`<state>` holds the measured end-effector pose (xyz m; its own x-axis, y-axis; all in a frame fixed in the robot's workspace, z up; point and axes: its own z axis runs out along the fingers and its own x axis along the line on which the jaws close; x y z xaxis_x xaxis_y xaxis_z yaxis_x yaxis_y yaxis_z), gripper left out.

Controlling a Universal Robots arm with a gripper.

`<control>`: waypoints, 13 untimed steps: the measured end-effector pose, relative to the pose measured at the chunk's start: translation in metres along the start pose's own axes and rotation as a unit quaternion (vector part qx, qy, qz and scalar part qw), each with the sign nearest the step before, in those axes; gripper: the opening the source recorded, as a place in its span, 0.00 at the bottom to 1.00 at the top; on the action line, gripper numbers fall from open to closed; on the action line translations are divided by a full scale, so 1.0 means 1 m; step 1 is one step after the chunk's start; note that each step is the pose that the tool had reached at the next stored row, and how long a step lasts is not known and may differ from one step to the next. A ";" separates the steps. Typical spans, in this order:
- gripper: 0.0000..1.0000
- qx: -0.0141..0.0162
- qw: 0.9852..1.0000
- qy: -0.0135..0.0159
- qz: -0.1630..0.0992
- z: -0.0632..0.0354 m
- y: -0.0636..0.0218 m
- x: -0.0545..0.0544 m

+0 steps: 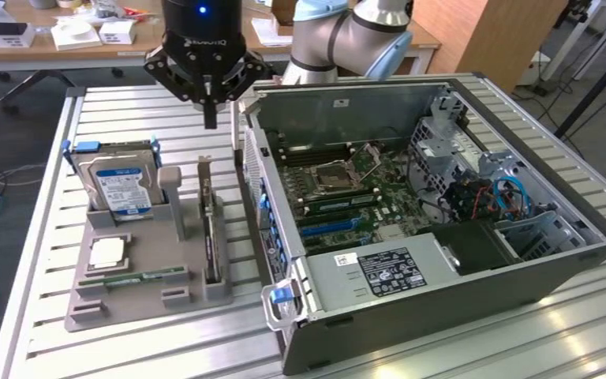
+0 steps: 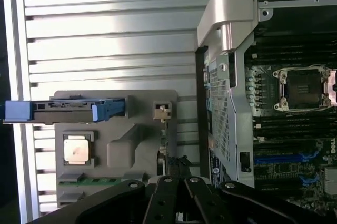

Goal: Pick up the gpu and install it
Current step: 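Reach for the gpu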

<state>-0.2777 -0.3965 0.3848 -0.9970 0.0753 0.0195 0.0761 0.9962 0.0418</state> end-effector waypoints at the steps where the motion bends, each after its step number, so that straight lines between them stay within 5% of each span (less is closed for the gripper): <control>1: 0.10 0.000 1.000 0.001 0.000 0.0002 -0.0002 0.002; 9: 0.10 0.001 1.000 0.008 0.000 0.0020 -0.0013 0.015; 13: 0.10 0.001 1.000 0.008 0.000 0.0020 -0.0013 0.016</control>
<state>-0.2935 -0.3965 0.3830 -0.9965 0.0752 0.0357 0.0766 0.9962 0.0406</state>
